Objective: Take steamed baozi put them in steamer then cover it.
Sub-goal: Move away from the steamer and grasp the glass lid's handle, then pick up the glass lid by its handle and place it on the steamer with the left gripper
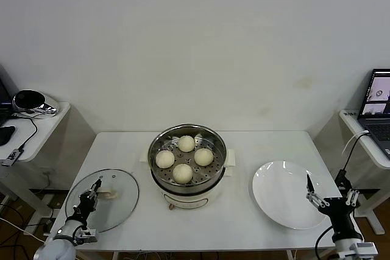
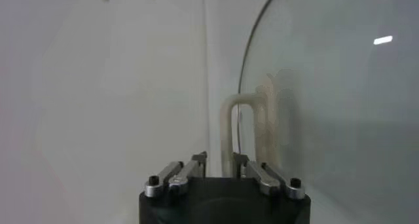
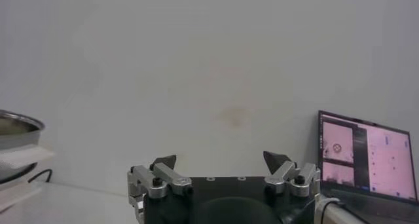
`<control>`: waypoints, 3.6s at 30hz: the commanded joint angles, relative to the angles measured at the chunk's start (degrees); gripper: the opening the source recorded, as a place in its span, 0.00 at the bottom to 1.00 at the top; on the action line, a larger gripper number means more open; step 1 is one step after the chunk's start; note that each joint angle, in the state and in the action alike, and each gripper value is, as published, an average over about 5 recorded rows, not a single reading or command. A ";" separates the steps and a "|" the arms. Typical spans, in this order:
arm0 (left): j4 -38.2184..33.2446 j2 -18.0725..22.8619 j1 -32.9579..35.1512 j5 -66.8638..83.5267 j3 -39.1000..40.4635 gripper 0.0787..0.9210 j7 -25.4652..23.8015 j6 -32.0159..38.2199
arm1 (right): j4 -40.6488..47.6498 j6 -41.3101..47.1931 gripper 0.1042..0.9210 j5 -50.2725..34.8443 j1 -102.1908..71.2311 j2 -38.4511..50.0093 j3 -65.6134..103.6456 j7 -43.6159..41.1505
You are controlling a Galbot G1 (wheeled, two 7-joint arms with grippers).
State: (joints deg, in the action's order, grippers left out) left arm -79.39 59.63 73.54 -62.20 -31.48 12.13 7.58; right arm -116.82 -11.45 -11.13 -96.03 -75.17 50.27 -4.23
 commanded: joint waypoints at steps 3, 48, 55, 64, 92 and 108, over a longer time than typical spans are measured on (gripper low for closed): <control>-11.75 -2.42 5.63 4.95 -2.88 0.09 0.84 -0.23 | -0.57 0.04 0.88 -0.03 0.17 0.13 -0.51 -0.12; -30.36 1.85 -29.09 5.20 37.54 0.09 -25.21 -41.47 | 0.73 -1.46 0.88 10.45 1.76 -7.93 -4.80 -0.89; -27.50 6.01 -30.53 -2.41 40.45 0.09 -27.56 -41.30 | 1.04 -1.67 0.88 10.60 1.76 -8.46 -5.11 -0.89; -24.86 11.04 -30.22 -6.40 41.75 0.09 -28.85 -42.03 | 0.07 -0.80 0.88 9.58 1.43 -8.82 -6.38 -1.13; -22.72 12.01 -26.56 -9.71 38.86 0.09 -28.91 -40.89 | 0.66 -1.24 0.88 9.37 1.28 -8.40 -6.71 -1.34; -21.21 13.30 -25.67 -9.18 37.91 0.09 -27.65 -40.28 | 0.84 -1.39 0.88 9.01 1.26 -7.98 -6.87 -1.47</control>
State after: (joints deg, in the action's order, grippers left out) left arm -101.01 72.42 47.61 -71.64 6.64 -15.69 -32.69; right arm -115.99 -12.80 -2.07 -94.77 -83.20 43.49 -5.67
